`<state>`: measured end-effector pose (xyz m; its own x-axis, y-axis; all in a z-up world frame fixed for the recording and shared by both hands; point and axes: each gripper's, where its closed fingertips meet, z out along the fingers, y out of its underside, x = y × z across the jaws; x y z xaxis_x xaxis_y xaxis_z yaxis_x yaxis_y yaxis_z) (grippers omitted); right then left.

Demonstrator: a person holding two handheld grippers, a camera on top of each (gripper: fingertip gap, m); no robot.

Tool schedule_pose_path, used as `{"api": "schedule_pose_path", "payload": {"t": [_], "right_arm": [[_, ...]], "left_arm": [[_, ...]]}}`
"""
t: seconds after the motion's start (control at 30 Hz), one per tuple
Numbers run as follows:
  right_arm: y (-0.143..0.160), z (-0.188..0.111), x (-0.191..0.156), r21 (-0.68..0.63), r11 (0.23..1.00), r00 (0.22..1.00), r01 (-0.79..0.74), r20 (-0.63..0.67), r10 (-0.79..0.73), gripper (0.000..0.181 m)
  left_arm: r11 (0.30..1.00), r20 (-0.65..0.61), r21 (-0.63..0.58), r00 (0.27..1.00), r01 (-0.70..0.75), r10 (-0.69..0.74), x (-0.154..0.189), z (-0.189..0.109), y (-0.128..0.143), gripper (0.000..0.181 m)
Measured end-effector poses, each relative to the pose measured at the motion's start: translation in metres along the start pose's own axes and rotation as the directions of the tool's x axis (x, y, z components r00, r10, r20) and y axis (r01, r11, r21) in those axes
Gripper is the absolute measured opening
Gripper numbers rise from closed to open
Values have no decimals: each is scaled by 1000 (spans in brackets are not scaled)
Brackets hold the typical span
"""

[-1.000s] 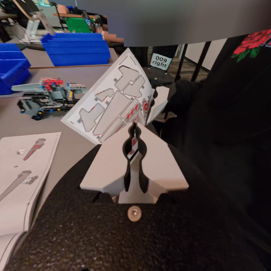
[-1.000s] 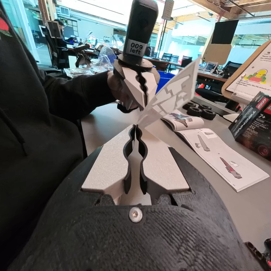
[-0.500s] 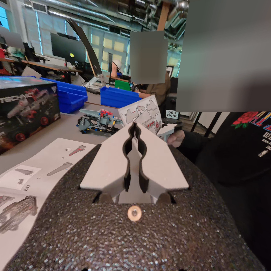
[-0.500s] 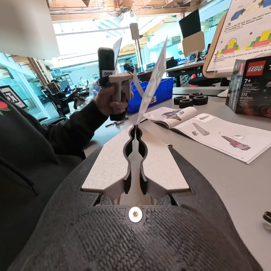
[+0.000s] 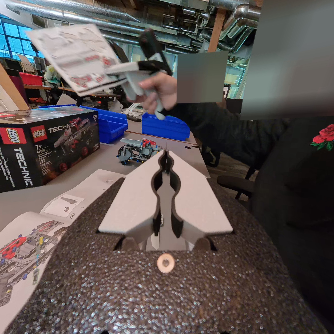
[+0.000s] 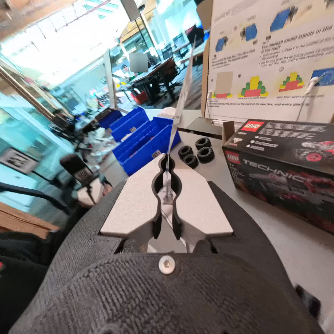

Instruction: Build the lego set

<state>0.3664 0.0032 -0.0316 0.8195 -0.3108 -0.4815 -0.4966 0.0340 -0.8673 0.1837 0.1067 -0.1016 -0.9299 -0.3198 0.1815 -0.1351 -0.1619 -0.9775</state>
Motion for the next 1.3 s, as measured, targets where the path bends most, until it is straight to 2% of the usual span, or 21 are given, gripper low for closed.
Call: {"api": "schedule_pose_path", "payload": {"t": [0.1, 0.2, 0.33, 0.43, 0.47, 0.6, 0.67, 0.73, 0.8, 0.83, 0.9, 1.0, 1.07, 1.13, 1.2, 1.3], "right_arm": [[-24, 35, 40, -38, 964, 962, -263, 71, 265, 0], [-17, 59, 85, -95, 935, 940, -342, -41, 340, 3], [4, 63, 122, -178, 933, 933, -313, -240, 267, 39], [8, 53, 141, -191, 946, 915, -261, -361, 180, 46], [8, 48, 147, -195, 947, 901, -253, -404, 157, 54], [-4, 15, 165, -248, 960, 836, -131, -549, -27, 110], [-14, -2, 157, -249, 965, 816, -87, -573, -74, 115], [-19, -13, 127, -227, 973, 840, -33, -533, -96, 104], [-9, -14, 73, -191, 981, 898, 37, -425, -117, 99], [6, -11, 42, -187, 981, 930, 55, -347, -119, 98], [45, -7, -19, -179, 982, 978, 65, -183, -98, 93], [102, -4, -71, -137, 989, 998, 47, -43, -54, 84], [125, -3, -83, -76, 996, 998, -51, 38, 54, 70], [140, -5, -84, -27, 985, 974, -172, 145, 174, 44], [151, -7, -71, -3, 956, 940, -295, 181, 290, 48], [168, -10, -65, -28, 936, 913, -352, 210, 350, 41]], "left_arm": [[1000, 16, 15, 1000, 3, -3, -4, -3, -2, 0], [1000, 45, 9, 999, -23, 23, -7, -8, -3, 0], [999, 72, -1, 997, -42, 42, -10, -12, -2, 0], [999, 79, -4, 996, -50, 50, -13, -11, 1, 0], [999, 77, -4, 996, -46, 46, -13, -10, 2, 0], [998, 107, -1, 992, -62, 62, -17, -5, 5, 0], [994, 147, -25, 983, -107, 109, -20, -2, 7, 0], [973, 225, -91, 948, -211, 226, -25, 2, 12, 0], [906, 291, -196, 859, -376, 420, -29, 8, 16, 0], [848, 317, -267, 789, -458, 526, -32, 10, 19, 0], [688, 337, -412, 602, -597, 724, -37, 16, 24, 0], [433, 290, -577, 322, -693, 901, -38, 27, 31, 0], [275, 232, -644, 161, -714, 959, -34, 36, 36, 0], [152, 181, -669, 39, -728, 983, -27, 44, 39, 0], [67, 144, -671, -41, -738, 989, -20, 50, 40, 0], [-5, 110, -681, -109, -733, 988, -14, 50, 41, 0]]}}
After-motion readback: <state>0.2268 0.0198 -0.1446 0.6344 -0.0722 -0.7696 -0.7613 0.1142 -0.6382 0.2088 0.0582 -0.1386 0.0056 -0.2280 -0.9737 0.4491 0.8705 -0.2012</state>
